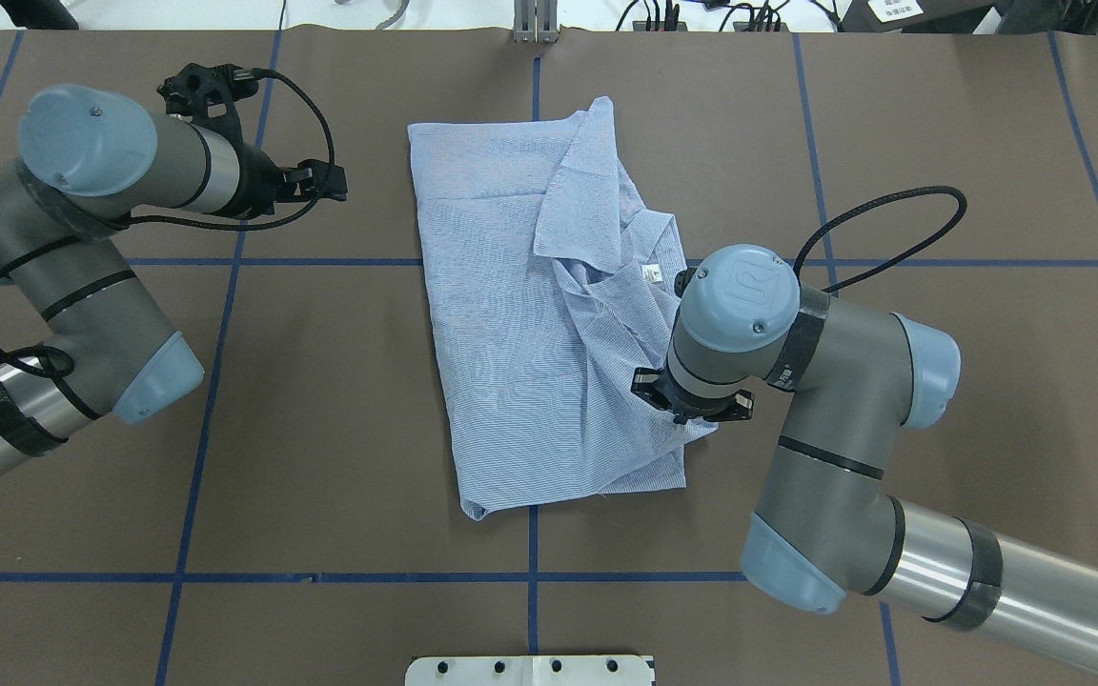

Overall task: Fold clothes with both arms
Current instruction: 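Grasp the shirt side edge nearest the right gripper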

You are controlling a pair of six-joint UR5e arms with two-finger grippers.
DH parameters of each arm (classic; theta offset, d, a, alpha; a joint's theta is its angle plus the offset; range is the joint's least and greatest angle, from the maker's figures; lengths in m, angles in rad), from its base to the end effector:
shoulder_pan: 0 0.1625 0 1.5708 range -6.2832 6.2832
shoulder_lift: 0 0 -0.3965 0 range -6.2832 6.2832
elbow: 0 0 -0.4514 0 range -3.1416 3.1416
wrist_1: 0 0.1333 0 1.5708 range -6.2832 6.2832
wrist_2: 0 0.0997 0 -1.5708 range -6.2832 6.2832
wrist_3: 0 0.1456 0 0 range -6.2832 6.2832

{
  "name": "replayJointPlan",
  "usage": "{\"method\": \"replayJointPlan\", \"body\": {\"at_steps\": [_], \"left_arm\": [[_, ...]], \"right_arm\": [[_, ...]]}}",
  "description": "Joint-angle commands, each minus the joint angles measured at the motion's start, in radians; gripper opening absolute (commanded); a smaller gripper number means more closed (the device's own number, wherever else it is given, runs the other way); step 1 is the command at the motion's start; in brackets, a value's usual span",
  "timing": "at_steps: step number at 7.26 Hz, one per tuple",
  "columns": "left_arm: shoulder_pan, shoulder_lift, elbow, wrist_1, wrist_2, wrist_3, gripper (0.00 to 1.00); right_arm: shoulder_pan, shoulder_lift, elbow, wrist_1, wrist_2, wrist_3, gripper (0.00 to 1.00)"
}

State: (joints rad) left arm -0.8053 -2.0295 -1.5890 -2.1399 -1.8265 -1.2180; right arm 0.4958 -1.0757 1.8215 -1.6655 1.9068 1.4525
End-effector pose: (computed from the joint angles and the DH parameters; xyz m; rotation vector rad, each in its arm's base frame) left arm 0.4490 -0.6065 0.2951 0.3761 1.0002 -0.2751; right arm -0.5598 -0.3997 0.2540 -0.1142 -0.7142 0.2516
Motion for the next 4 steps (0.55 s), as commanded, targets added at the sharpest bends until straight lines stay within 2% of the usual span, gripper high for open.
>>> {"method": "replayJointPlan", "body": {"at_steps": [1,4], "left_arm": [[0.000,0.002,0.001,0.000,0.001,0.000,0.99],[0.002,0.000,0.004,0.000,0.001,-0.003,0.99]], "right_arm": [[0.003,-0.009,0.067,-0.051,0.009,-0.003,0.00],[0.013,-0.052,0.108,-0.020,0.038,0.008,0.00]]}}
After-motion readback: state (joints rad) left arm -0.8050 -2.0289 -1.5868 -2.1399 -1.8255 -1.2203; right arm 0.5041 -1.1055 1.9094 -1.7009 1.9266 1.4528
